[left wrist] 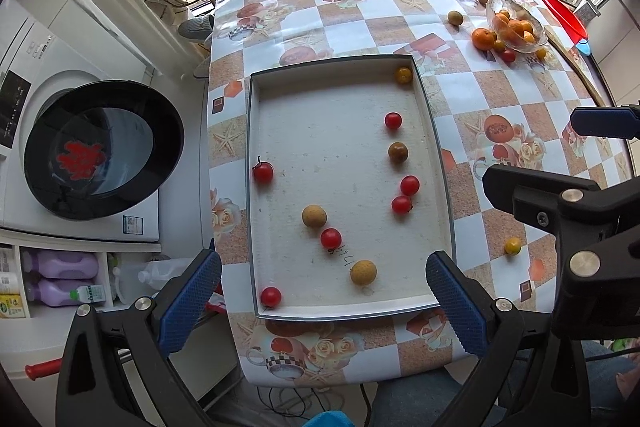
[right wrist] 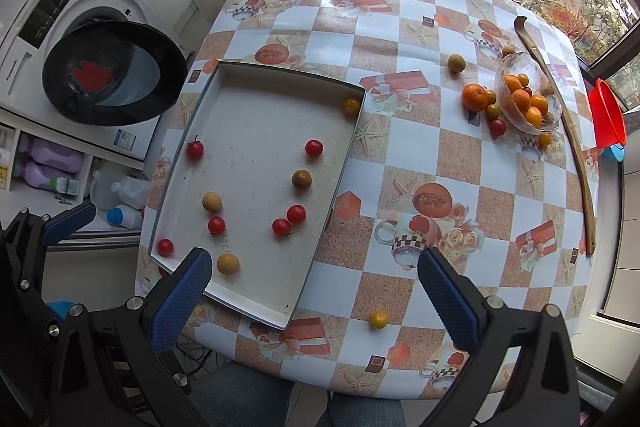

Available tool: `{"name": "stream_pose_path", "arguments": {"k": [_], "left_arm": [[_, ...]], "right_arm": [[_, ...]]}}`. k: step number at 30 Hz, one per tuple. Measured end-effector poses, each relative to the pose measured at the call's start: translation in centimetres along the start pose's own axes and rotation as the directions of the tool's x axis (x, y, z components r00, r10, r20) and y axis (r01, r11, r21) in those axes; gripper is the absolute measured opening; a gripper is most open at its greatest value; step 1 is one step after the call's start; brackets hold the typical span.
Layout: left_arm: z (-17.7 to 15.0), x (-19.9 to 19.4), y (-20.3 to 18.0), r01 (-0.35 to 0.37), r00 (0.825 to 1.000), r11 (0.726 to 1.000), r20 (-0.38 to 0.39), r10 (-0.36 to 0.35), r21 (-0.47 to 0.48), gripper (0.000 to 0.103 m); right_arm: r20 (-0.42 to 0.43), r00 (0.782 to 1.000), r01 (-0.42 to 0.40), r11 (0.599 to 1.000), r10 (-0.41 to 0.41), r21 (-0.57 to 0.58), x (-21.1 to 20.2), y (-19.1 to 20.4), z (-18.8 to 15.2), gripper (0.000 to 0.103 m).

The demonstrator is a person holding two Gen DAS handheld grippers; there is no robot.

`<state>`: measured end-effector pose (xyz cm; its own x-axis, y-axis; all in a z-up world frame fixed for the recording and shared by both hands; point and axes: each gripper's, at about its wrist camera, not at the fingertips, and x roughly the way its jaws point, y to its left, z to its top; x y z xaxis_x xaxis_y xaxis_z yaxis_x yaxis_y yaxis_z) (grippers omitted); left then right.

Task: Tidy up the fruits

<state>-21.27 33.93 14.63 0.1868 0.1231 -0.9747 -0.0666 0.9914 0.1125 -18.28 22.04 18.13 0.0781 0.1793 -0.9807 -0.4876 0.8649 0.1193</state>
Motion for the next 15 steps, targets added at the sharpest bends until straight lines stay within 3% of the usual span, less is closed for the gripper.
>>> {"name": "stream_pose_path", "arguments": {"k": [15], "left_arm": [[0.02,-0.06,-0.36,0.005,1.000,1.000,-0.006,-0.005,0.003,0.103]], "right_arm": [[0.000,1.000,0.003,1.000,-0.003,0.002,-0.01,0.08,-0.16,0.103]]}}
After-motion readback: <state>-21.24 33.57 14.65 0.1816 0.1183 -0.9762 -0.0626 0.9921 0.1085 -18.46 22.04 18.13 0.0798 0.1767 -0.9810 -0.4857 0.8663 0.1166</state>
